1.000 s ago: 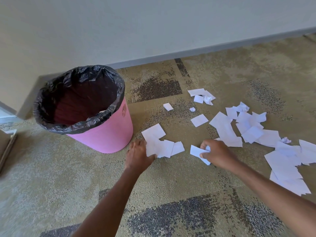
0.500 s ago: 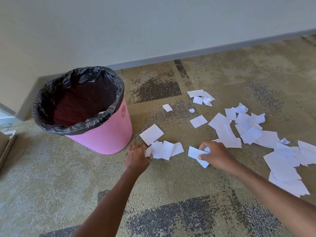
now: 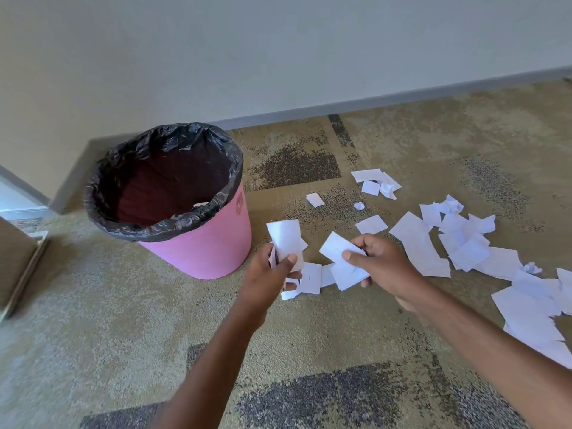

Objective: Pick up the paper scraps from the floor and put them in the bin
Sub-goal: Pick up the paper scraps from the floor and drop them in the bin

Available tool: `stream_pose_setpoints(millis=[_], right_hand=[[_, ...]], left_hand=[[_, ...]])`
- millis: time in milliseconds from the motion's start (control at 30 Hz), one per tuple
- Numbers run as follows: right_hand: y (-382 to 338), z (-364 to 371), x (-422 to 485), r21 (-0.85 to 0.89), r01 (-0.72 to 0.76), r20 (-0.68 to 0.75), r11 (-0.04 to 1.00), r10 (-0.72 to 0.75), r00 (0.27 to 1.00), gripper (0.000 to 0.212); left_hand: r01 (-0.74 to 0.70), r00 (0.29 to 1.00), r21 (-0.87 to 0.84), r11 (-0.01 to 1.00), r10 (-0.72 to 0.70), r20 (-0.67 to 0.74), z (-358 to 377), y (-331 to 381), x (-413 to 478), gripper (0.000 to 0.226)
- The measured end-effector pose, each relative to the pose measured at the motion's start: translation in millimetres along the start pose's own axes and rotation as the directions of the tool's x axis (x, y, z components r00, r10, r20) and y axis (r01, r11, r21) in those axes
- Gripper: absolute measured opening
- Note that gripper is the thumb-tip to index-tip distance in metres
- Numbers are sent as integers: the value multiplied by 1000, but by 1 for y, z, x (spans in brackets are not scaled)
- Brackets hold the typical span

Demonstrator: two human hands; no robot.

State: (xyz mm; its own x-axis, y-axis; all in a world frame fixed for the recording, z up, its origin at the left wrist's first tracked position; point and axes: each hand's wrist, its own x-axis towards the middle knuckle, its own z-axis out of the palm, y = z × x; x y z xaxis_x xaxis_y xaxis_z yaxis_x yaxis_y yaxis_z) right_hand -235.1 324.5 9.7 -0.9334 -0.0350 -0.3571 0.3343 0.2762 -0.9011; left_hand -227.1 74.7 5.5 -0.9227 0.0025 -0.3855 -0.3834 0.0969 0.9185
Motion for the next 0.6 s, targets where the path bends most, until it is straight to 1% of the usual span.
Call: stream_pose_setpoints(millis=[67,133,267,333,433,500,600], right_hand=[[-28,9,-3,87,18,22,996,-20,1000,11],[-59,16,-6,167,44,34,985,-50,998,16],[-123,29,-10,309,107,53,945,-129,990,16],[-151,38,-11,354,135,95,926,-179,979,18],[-190,60,-11,416,140,192,899,-237,952,23],[-208,78,-8,434,110,263,894,-242,934,24],[-223,105,-1,435,36,327,900,-195,925,23]], left_hand=[[10,999,-247,969,1,43,7,25,-13,24],[-11,999,-390,921,24,30,9,49,-23,22],[-134,991,-478,868,113,-73,1,96,-39,23],[-212,977,-510,833,163,-140,-10,115,-46,26],[-295,951,-519,802,194,-241,-34,137,-51,29],[-284,957,-560,778,192,-218,-54,149,-52,34],[-179,984,-638,749,132,-120,-85,161,-51,50]])
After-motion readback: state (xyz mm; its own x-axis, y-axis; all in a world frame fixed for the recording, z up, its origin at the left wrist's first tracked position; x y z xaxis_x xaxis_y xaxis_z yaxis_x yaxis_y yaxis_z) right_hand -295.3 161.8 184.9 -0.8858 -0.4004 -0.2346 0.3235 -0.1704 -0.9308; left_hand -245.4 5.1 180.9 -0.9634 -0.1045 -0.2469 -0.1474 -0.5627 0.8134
